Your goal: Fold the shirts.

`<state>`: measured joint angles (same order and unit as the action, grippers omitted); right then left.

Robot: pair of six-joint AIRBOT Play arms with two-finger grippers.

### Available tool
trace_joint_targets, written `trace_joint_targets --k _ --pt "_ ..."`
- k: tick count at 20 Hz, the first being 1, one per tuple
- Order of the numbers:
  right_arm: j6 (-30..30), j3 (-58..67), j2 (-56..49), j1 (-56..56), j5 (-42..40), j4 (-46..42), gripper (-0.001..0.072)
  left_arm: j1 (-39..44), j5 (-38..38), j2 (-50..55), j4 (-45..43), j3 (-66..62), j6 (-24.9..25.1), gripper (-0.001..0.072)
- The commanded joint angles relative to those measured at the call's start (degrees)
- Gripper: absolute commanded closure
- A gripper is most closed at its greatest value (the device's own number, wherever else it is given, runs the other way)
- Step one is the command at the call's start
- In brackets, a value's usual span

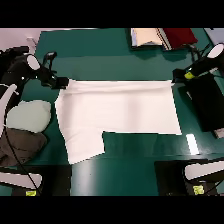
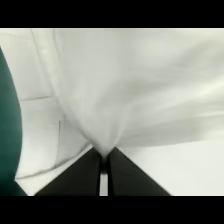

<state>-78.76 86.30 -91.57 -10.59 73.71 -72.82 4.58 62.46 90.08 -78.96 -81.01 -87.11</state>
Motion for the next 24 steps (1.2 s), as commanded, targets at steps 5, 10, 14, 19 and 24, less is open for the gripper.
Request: trace_joint_targets --k 5,10,14,19,24 --pt "-2.84 -4.35 0.26 2.05 -0.68 -0.24 0.0391 -0.09 -0.44 -0.63 1.36 5.44 -0.07 0.0184" --pt "-1.73 -2.19 5.18 1.81 6.45 -0.94 0.0363 -0.09 8.31 -11.13 -5.11 8.15 -0.52 0.0175" --pt "-1.73 -11.69 16.92 1.81 6.36 -0.70 0.0364 -0.09 9.49 -26.97 -5.97 25.64 -3.69 0.0175" --pt "-1.73 -20.37 27.54 1.81 4.81 -0.44 0.0366 -0.09 7.80 -38.69 1.90 46.97 -6.49 0.0175" --pt "-1.75 -21.16 31.69 1.81 4.24 -0.20 0.0366 -0.07 0.09 -39.08 16.24 56.06 -5.40 0.0175"
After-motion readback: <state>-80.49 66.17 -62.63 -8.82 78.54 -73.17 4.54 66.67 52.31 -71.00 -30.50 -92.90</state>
